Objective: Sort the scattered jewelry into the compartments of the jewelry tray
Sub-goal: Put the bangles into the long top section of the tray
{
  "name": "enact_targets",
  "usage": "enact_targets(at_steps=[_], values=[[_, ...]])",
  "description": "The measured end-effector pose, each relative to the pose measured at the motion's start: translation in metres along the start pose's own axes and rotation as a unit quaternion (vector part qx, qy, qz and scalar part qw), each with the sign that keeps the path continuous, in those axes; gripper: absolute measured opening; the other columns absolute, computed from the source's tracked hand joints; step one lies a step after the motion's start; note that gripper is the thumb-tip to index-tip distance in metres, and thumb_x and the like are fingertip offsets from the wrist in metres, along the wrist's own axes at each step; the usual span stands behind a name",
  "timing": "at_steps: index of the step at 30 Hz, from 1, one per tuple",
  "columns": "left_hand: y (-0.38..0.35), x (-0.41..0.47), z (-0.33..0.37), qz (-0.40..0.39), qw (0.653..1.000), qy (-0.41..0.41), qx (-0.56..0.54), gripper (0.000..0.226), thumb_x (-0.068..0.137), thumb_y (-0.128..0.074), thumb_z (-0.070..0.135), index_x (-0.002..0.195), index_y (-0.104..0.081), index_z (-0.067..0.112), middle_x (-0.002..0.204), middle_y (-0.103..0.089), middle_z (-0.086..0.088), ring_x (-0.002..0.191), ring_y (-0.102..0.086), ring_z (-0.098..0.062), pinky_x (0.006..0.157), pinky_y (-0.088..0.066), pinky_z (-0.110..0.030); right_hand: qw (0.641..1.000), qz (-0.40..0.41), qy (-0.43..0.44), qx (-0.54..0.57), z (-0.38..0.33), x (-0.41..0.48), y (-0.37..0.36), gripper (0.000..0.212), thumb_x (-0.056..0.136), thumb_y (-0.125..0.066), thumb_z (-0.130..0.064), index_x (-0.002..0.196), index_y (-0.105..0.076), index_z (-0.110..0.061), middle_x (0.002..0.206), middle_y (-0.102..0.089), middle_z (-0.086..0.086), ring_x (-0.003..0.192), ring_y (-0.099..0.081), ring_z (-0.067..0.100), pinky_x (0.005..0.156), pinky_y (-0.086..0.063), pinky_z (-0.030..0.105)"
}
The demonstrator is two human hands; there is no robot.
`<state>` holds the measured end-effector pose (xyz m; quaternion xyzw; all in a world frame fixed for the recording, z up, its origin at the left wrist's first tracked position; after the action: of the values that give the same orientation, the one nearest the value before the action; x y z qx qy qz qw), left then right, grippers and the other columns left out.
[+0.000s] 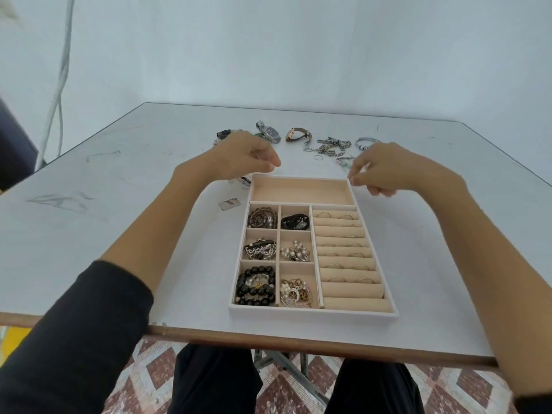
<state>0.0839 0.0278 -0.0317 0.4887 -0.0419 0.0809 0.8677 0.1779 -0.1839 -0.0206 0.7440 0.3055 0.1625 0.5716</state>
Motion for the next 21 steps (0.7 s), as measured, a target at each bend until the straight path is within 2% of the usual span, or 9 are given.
enact_targets(at_steps=[2,4,6,8,10,13,16,18,21], values=[[-0.008,0.017,-0.002,-0.007,1.0,-0.004,0.026,0.016,0.089,-0.063,0.02,0.104,-0.068,0.022,0.102,-0.067,0.002,0.097,-0.059,-0.015,0.09,-0.047,-0.029,0.996,0.087,-0.002,-0.028,-0.003,0.02,0.001,0.014,0.084,-0.059,-0.02,0.089,-0.071,-0.018,0.082,-0.067,0.006,0.077,-0.063,0.027,0.072,-0.048,0.032],[-0.017,0.033,-0.001,-0.01,0.999,0.003,0.053,0.021,0.09,-0.061,0.021,0.111,-0.065,0.022,0.113,-0.064,0.002,0.101,-0.057,-0.017,0.092,-0.045,-0.033,0.988,0.151,-0.009,-0.044,-0.008,0.032,0.001,0.019,0.084,-0.055,-0.017,0.092,-0.072,-0.019,0.099,-0.066,0.008,0.093,-0.061,0.033,0.074,-0.043,0.031],[-0.026,0.05,0.003,-0.011,0.995,0.004,0.101,0.032,0.092,-0.056,0.019,0.124,-0.057,0.022,0.129,-0.054,-0.001,0.108,-0.052,-0.017,0.096,-0.042,-0.037,0.984,0.173,-0.007,-0.047,-0.014,0.043,0.0,0.023,0.085,-0.052,-0.015,0.097,-0.071,-0.021,0.106,-0.065,0.009,0.095,-0.061,0.034,0.074,-0.041,0.032],[-0.035,0.065,0.009,-0.021,0.987,-0.004,0.157,0.044,0.093,-0.048,0.012,0.137,-0.045,0.021,0.145,-0.04,-0.002,0.125,-0.044,-0.023,0.102,-0.039,-0.046,0.984,0.167,-0.007,-0.054,-0.019,0.056,-0.004,0.026,0.087,-0.052,-0.015,0.105,-0.07,-0.024,0.114,-0.062,0.009,0.1,-0.06,0.032,0.074,-0.04,0.031],[-0.043,0.078,0.015,-0.039,0.976,-0.017,0.213,0.054,0.091,-0.04,0.003,0.143,-0.036,0.019,0.152,-0.029,-0.001,0.134,-0.035,-0.027,0.104,-0.037,-0.049,0.986,0.156,-0.008,-0.061,-0.019,0.07,-0.01,0.029,0.089,-0.052,-0.016,0.111,-0.067,-0.029,0.122,-0.059,0.007,0.107,-0.059,0.031,0.075,-0.038,0.03],[-0.052,0.09,0.021,-0.049,0.952,-0.032,0.299,0.057,0.089,-0.035,-0.002,0.143,-0.036,0.014,0.154,-0.028,0.0,0.134,-0.034,-0.028,0.102,-0.039,-0.05,0.985,0.156,-0.007,-0.066,-0.015,0.085,-0.019,0.029,0.092,-0.052,-0.021,0.115,-0.065,-0.032,0.123,-0.06,0.007,0.109,-0.058,0.03,0.072,-0.037,0.031],[-0.058,0.099,0.019,-0.048,0.936,-0.039,0.346,0.049,0.09,-0.034,0.001,0.135,-0.045,0.014,0.142,-0.043,-0.003,0.128,-0.039,-0.029,0.09,-0.044,-0.046,0.983,0.18,-0.004,-0.045,-0.01,0.088,-0.02,0.024,0.091,-0.055,-0.026,0.111,-0.067,-0.031,0.12,-0.061,0.007,0.108,-0.058,0.029,0.071,-0.036,0.031],[-0.056,0.102,0.018,-0.023,0.94,-0.027,0.338,0.043,0.091,-0.036,0.004,0.13,-0.052,0.016,0.134,-0.05,-0.004,0.125,-0.043,-0.029,0.084,-0.042,-0.042,0.982,0.188,-0.007,-0.011,-0.007,0.089,-0.019,0.02,0.089,-0.059,-0.027,0.107,-0.069,-0.029,0.119,-0.062,0.006,0.109,-0.057,0.027,0.072,-0.035,0.03],[-0.047,0.101,0.019,0.027,0.956,-0.003,0.291,0.032,0.094,-0.045,0.011,0.121,-0.06,0.02,0.129,-0.055,-0.006,0.119,-0.051,-0.03,0.09,-0.043,-0.04,0.985,0.172,-0.016,0.031,-0.004,0.09,-0.017,0.016,0.085,-0.064,-0.026,0.101,-0.068,-0.025,0.113,-0.063,0.006,0.106,-0.057,0.024,0.072,-0.034,0.028]])
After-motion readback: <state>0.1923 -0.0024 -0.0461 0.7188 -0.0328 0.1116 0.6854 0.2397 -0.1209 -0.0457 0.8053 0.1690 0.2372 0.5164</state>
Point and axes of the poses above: each hand's wrist, its own x-axis towards the middle knuckle, its own y-axis out of the back of the hand, z = x × y, the point moved 6 cm from there along x, towards the middle knuckle
